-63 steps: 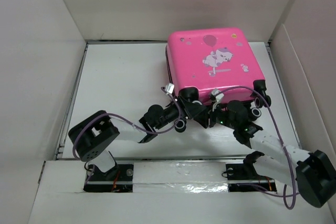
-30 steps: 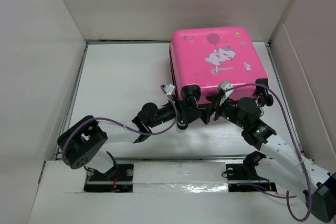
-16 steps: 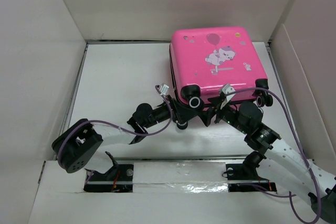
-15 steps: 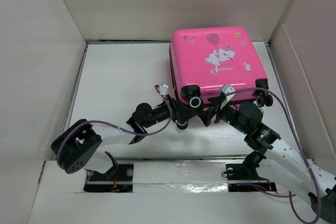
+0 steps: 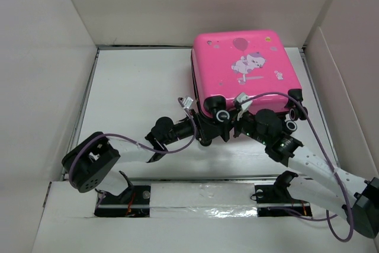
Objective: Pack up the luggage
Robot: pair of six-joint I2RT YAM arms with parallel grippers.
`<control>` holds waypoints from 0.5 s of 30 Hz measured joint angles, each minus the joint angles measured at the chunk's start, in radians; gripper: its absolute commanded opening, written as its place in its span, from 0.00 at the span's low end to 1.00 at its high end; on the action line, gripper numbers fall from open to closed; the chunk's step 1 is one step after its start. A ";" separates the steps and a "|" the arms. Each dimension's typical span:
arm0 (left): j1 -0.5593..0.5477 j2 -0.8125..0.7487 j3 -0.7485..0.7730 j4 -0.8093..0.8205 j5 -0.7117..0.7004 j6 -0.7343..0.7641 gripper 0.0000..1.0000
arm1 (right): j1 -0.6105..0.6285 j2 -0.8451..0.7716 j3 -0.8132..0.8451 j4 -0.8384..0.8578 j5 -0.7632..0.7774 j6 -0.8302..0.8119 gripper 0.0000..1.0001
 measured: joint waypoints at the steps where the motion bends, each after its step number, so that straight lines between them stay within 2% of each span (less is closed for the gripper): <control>1: 0.000 0.000 0.000 0.000 0.004 -0.001 0.74 | 0.001 0.011 0.000 0.008 -0.006 0.003 0.87; 7: 0.008 -0.001 -0.001 0.004 0.022 -0.007 0.74 | 0.004 0.072 0.032 0.015 -0.016 0.006 0.84; 8: 0.008 -0.001 -0.002 0.005 0.018 -0.007 0.74 | 0.005 0.084 0.038 0.017 -0.016 0.005 0.77; 10: 0.016 -0.002 -0.003 0.003 0.003 -0.007 0.74 | 0.006 0.106 0.046 0.032 -0.011 -0.003 0.69; 11: 0.018 -0.003 -0.004 0.000 -0.003 -0.006 0.74 | 0.007 0.116 0.047 0.044 -0.006 -0.004 0.56; 13: 0.022 -0.009 -0.004 -0.007 -0.014 -0.004 0.74 | 0.012 0.126 0.047 0.067 0.009 0.000 0.40; 14: 0.022 -0.015 -0.005 -0.012 -0.020 0.000 0.74 | 0.012 0.127 0.045 0.077 0.017 0.006 0.28; 15: 0.022 -0.023 -0.005 -0.019 -0.025 0.004 0.74 | 0.012 0.126 0.045 0.084 0.025 0.010 0.24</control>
